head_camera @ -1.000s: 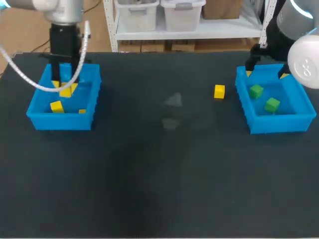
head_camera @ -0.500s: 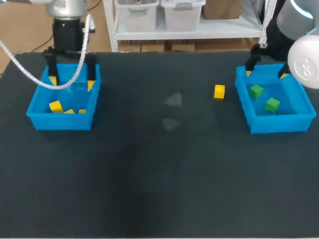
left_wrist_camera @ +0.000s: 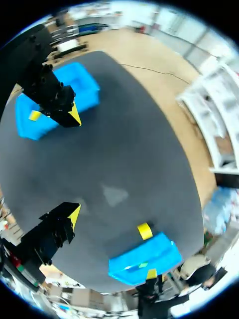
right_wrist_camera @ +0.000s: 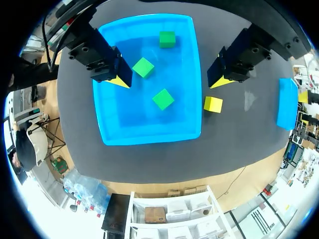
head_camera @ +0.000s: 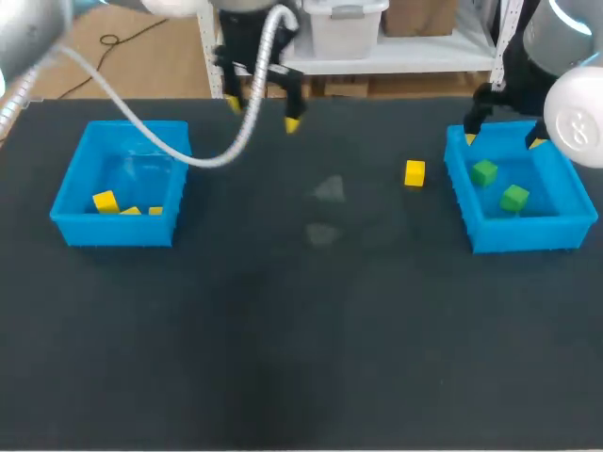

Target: Put the green cubes in the right bin and the yellow cubes in the left bin.

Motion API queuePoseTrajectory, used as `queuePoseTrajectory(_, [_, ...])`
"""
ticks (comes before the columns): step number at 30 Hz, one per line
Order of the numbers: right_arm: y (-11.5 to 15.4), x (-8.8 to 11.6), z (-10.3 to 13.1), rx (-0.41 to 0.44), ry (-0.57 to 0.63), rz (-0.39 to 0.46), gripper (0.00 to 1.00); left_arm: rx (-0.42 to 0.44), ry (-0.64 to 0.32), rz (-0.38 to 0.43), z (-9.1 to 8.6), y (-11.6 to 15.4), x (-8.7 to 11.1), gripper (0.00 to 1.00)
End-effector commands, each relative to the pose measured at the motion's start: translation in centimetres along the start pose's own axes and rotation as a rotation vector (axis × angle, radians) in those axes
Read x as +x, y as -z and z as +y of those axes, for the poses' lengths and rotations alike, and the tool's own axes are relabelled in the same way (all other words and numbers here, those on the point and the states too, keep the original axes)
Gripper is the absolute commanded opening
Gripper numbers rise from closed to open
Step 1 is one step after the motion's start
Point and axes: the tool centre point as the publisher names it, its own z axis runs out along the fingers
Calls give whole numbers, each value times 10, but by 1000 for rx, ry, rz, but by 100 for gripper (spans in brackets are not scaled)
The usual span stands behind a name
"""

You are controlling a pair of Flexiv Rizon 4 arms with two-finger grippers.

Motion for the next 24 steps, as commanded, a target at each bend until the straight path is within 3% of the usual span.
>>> queuePoseTrajectory(1, [1, 3, 0, 2, -2, -7, 100, 78, -274, -574, -40, -22, -21, 100])
queuePoseTrajectory(4, [1, 3, 0, 2, -2, -7, 100, 149, -349, -610, -60, -35, -38, 100])
queuePoseTrajectory(8, [1, 3, 0, 2, -2, -7, 100, 292, -380, -662, -85, -47, -55, 100])
queuePoseTrajectory(14, [1, 3, 0, 2, -2, -7, 100, 414, -483, -680, -121, -57, -69, 100])
queuePoseTrajectory(24, [1, 3, 0, 2, -2, -7, 100, 425, -804, -566, -149, -89, -86, 100])
